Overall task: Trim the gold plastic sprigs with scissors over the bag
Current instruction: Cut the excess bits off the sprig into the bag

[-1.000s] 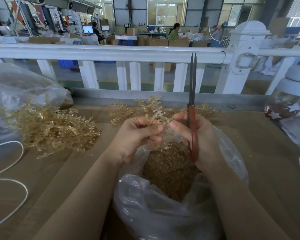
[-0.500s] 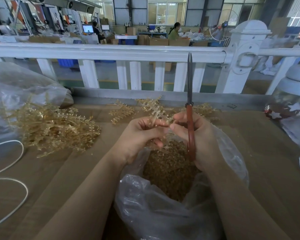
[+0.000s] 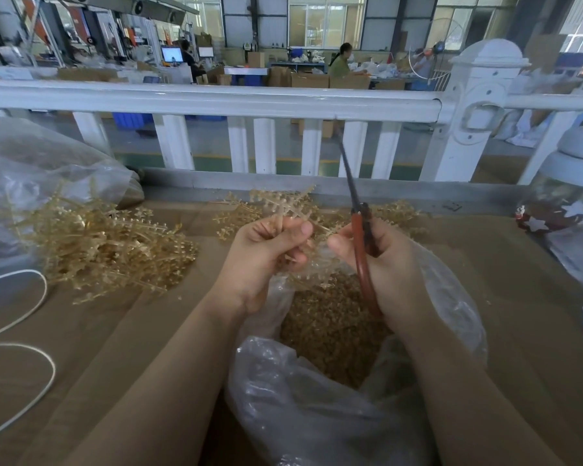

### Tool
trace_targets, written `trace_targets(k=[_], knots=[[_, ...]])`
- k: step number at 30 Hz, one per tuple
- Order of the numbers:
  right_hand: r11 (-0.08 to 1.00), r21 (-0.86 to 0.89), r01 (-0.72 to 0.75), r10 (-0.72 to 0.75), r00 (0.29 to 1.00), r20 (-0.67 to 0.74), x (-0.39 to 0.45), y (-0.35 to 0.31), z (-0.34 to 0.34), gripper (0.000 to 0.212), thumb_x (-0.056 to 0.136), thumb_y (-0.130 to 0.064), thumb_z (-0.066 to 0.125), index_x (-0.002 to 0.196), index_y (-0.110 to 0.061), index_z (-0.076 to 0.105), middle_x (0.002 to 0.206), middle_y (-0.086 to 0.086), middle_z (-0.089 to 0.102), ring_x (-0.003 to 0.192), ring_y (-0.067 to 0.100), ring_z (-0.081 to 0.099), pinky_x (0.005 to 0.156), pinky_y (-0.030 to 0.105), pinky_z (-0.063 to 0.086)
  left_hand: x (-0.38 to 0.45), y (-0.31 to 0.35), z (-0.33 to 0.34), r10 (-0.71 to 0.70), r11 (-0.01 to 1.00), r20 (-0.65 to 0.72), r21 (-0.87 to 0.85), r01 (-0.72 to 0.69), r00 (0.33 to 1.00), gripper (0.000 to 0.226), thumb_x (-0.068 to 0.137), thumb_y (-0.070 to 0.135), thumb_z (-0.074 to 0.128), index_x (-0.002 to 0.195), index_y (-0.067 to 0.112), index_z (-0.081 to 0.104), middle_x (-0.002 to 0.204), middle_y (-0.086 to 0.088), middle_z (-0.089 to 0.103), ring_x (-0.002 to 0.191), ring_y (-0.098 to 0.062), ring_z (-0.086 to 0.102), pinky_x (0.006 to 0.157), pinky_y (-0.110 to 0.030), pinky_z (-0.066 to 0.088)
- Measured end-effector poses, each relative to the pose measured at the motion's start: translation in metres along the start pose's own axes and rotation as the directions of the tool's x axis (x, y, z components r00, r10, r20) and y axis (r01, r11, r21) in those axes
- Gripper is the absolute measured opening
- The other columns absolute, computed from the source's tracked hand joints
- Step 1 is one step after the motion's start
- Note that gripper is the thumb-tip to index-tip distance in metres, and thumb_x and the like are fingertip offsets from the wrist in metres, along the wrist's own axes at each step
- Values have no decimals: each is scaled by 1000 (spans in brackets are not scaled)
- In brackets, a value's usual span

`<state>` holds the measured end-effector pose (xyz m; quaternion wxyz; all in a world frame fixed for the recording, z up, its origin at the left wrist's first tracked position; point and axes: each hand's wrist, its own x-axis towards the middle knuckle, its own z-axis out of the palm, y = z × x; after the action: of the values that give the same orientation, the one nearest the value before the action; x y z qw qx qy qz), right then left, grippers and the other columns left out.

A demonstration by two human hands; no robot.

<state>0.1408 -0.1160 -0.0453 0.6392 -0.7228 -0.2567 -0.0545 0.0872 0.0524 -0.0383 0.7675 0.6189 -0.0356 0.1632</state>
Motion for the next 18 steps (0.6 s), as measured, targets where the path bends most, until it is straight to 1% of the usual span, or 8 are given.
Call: trace_targets(k=[2,4,5,8,10,12,16,18], knots=[[992,-130,4,-1,1000,25,0,2,-1,47,66,-73,74,90,-33,64,79,-26,66,76,-4,62,73,22,45,0,1,-2,40,999,-36,4,-39,999,11,79,21,72,80,10,71,70,1,69,56,-8,57,58,-19,49],[960,-278,10,5,999,53,-1,5,-1,51,64,-81,62,90,-39,59,88,-32,64,83,-8,61,70,21,44,1,1,-3,77,997,-53,11,-76,996,12,81,20,70,81,8,68,71,2,69,57,-8,57,59,-19,49],[935,-355,20,5,998,69,-1,6,-1,52,62,-85,58,90,-41,57,91,-32,63,87,-12,58,67,19,43,1,2,-4,90,996,-61,9,-89,994,12,82,20,69,82,8,67,72,2,69,57,-8,57,60,-19,49],[855,-511,86,-35,993,109,-2,7,-1,60,57,-96,49,85,-42,50,81,-23,61,88,-15,54,62,14,39,1,3,-5,117,993,-83,32,-114,990,13,85,21,66,80,9,63,70,2,68,56,-9,57,60,-20,49],[816,-566,115,-53,991,125,-2,7,-1,65,54,-101,39,83,-43,46,81,-25,57,80,-8,56,60,14,39,1,3,-5,137,988,-90,86,-130,986,16,91,19,64,79,9,61,68,1,66,56,-10,56,61,-21,50],[804,-581,128,-63,989,131,-2,7,-1,67,53,-102,35,86,-44,45,85,-28,57,77,-8,55,61,13,41,2,2,-5,159,981,-83,126,-148,984,21,97,13,59,76,9,60,64,1,62,56,-11,54,60,-21,49],[781,-596,185,-127,982,138,-4,9,0,70,59,-101,36,96,-43,49,86,-28,58,78,-11,54,61,10,42,2,2,-5,180,977,-40,120,-174,983,35,99,7,55,68,21,62,56,0,54,50,-11,46,54,-20,44],[774,-605,188,-134,982,133,-5,9,1,70,60,-100,38,95,-40,53,82,-28,58,76,-12,54,59,8,40,2,2,-6,194,971,-43,151,-186,980,42,99,4,53,62,24,60,53,-1,50,49,-12,43,55,-22,42]])
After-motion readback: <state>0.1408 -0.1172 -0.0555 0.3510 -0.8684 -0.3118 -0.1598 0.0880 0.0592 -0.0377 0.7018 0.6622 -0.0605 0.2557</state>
